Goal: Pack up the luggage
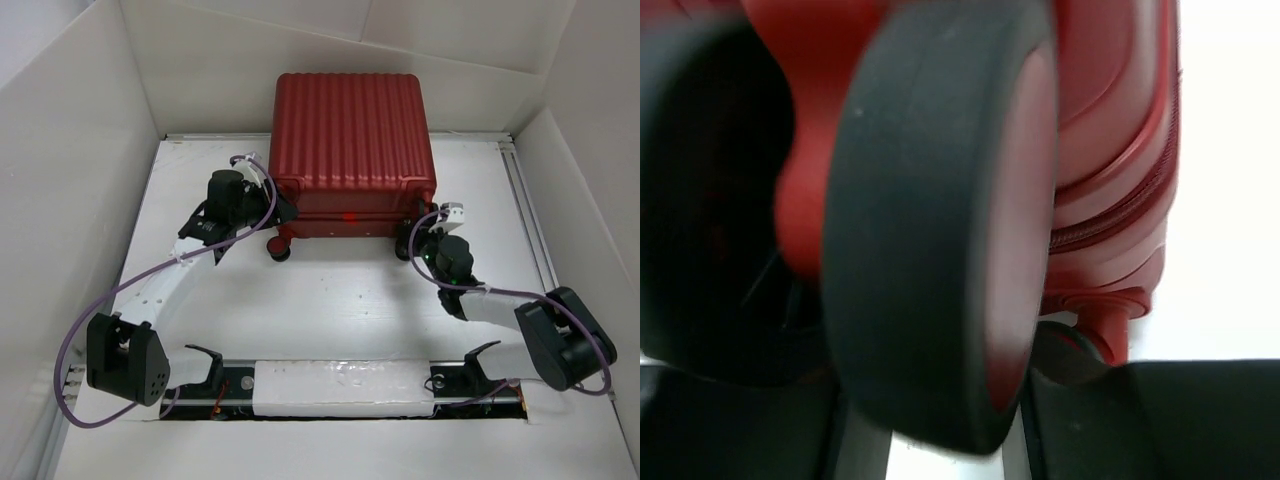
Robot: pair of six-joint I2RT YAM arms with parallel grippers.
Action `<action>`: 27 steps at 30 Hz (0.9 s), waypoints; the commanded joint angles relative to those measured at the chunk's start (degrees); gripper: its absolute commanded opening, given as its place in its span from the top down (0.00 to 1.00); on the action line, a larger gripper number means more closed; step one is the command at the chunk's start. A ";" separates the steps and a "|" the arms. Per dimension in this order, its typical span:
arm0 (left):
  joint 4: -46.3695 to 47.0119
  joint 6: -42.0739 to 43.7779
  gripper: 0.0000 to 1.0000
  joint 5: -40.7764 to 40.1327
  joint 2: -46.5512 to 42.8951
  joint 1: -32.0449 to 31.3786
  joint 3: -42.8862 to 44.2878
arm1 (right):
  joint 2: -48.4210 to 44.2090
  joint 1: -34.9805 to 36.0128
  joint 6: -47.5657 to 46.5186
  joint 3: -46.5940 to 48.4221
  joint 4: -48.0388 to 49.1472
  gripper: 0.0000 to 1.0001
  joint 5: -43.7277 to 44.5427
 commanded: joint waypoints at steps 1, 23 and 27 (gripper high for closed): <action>3.61 0.81 1.00 6.19 -4.25 -0.20 0.37 | 2.25 -0.55 0.51 3.60 7.39 0.59 0.01; 5.19 0.28 1.00 7.78 -4.33 -0.20 -0.68 | -2.02 3.50 2.27 -5.80 14.73 1.00 11.51; 5.19 0.28 1.00 7.78 -4.33 -0.20 -0.68 | -8.20 4.02 3.15 -6.33 5.67 0.73 13.54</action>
